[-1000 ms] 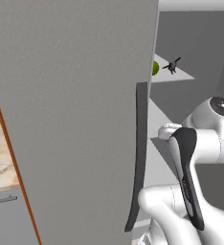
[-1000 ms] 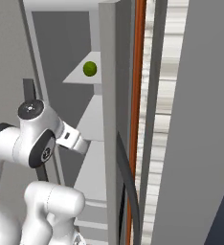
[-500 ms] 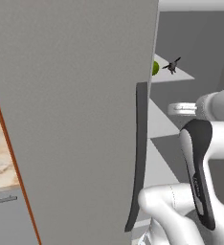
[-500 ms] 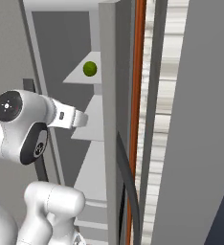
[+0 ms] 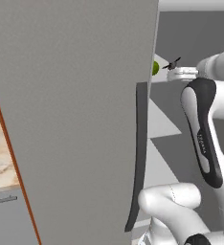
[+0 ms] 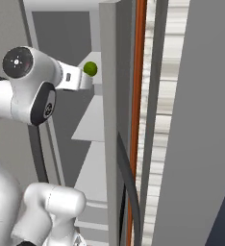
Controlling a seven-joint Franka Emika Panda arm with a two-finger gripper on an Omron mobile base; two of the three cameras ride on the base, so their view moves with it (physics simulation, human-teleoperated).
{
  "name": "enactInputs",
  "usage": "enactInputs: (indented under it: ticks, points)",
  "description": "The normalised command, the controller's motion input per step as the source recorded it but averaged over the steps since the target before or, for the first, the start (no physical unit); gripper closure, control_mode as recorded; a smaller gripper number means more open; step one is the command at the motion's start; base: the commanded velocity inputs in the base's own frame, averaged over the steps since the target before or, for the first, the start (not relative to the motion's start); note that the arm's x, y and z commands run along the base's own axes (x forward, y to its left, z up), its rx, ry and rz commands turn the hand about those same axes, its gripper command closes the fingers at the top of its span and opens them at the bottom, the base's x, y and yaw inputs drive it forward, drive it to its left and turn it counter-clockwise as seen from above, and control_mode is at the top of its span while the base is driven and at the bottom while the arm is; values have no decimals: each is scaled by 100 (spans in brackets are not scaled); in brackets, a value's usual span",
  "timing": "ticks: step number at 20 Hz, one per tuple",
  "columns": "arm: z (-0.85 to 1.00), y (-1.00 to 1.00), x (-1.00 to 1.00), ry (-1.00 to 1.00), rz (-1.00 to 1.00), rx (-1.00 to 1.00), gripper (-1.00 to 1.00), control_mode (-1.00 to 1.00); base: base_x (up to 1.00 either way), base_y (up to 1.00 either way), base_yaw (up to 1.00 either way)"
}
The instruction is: Take the lime, lime, and fish from the freezer and place them in the bowl on the counter.
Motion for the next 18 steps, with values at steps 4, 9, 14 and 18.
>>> enactInputs:
  ticks: [4,9,14,18]
  points:
    - [9,0,69,15,3,0,-100,-100,0,0,0]
    - [-13,-17,30,0,2,0,-100,-100,0,0,0]
    - [-25,-27,60,0,0,0,-100,-100,0,0,0]
    - [-1,0,82,0,0,1,-100,-100,0,0,0]
